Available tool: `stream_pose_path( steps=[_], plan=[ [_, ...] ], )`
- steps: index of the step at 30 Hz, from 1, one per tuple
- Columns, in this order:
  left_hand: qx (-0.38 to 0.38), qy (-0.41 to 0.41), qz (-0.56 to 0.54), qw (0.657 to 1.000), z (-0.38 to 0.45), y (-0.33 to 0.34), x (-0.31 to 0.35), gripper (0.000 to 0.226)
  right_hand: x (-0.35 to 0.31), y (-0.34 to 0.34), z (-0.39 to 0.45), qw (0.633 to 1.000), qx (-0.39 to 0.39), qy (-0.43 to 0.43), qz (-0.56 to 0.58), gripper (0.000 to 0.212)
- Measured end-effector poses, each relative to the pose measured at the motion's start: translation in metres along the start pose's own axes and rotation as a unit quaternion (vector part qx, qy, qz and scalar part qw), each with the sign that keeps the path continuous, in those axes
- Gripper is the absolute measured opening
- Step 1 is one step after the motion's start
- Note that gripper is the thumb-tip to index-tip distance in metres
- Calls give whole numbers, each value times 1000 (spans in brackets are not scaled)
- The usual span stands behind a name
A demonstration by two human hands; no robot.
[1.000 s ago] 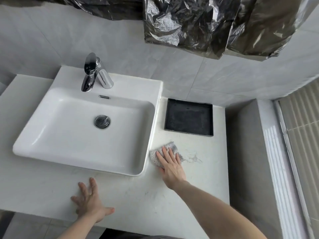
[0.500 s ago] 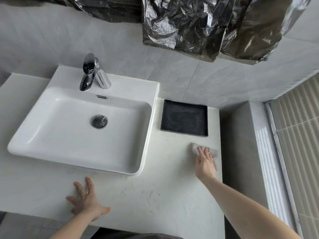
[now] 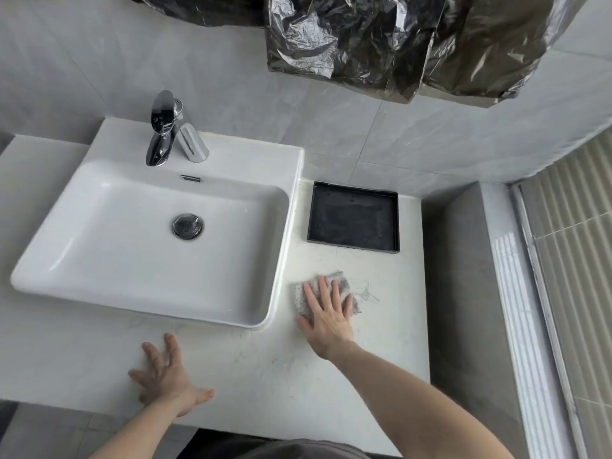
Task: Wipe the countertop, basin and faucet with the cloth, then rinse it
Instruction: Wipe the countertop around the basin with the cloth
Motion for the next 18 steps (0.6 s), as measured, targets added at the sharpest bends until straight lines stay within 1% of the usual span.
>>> stream_pose_path(
  steps=[2,7,10,13,15,16,18],
  plan=[
    [1,0,0,1000,1,0,0,162,29,2,-4,999,16,41,26,72],
    [1,-3,-1,1000,0,0,-1,161,127,17,-32,986,50,138,76,64],
    [3,-3,6,1000,-2,-1,0,160,154,24,-48,968,74,193,141,54],
    [4,-4,11,1000,-4,-2,2,160,145,12,-46,939,110,252,209,50],
    [5,-3,16,1000,-5,-3,2,161,124,-3,-39,922,128,258,259,48],
    [5,-5,18,1000,-4,-3,2,161,107,-10,-33,923,135,235,273,47],
    [12,-8,30,999,-1,-3,-1,164,63,-22,-19,939,147,149,274,46]
  ],
)
Point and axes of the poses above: each hand's wrist, its own z-axis towards the middle knuckle, its own y-axis out of the palm, x = y × z, the point moved 8 cm from there along z, towards the middle knuckle, and after that the axes turned 15 degrees about -z, right-handed, at the moved point
